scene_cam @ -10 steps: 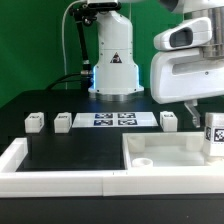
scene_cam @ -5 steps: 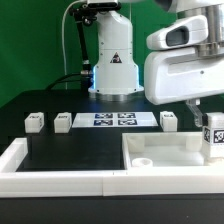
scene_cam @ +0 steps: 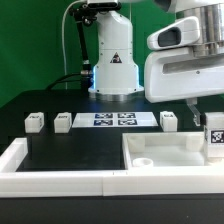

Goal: Assemble square table

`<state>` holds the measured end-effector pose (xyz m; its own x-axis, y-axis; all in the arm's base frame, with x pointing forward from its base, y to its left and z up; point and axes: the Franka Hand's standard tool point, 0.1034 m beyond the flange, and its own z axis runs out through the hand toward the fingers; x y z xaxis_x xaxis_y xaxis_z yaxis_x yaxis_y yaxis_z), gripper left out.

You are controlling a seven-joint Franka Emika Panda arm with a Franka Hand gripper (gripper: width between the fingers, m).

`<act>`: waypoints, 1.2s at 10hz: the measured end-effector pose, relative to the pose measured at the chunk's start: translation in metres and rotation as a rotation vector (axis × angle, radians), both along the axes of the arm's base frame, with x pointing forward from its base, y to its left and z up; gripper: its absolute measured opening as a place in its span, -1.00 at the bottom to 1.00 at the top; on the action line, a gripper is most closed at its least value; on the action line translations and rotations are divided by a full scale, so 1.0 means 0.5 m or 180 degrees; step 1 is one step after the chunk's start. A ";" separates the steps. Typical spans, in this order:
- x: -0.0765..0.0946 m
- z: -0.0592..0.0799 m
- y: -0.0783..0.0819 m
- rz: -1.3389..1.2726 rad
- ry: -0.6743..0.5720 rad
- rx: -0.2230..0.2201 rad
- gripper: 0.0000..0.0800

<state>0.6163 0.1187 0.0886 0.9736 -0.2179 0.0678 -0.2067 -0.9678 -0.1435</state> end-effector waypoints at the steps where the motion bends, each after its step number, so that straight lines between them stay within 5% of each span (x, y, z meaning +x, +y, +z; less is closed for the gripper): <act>1: -0.005 -0.001 0.002 -0.0366 -0.0005 0.0032 -0.25; 9: -0.006 -0.005 0.016 -0.2358 0.0210 0.0323 -0.25; 12: -0.009 -0.007 0.019 -0.1948 0.0189 0.0275 0.54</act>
Offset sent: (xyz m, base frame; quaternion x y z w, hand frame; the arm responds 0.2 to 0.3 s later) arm -0.0072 0.0018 -0.0137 -0.0214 0.0184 0.2036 0.9786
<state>0.6120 0.1280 0.0853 0.6720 -0.7402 -0.0256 -0.7305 -0.6567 -0.1872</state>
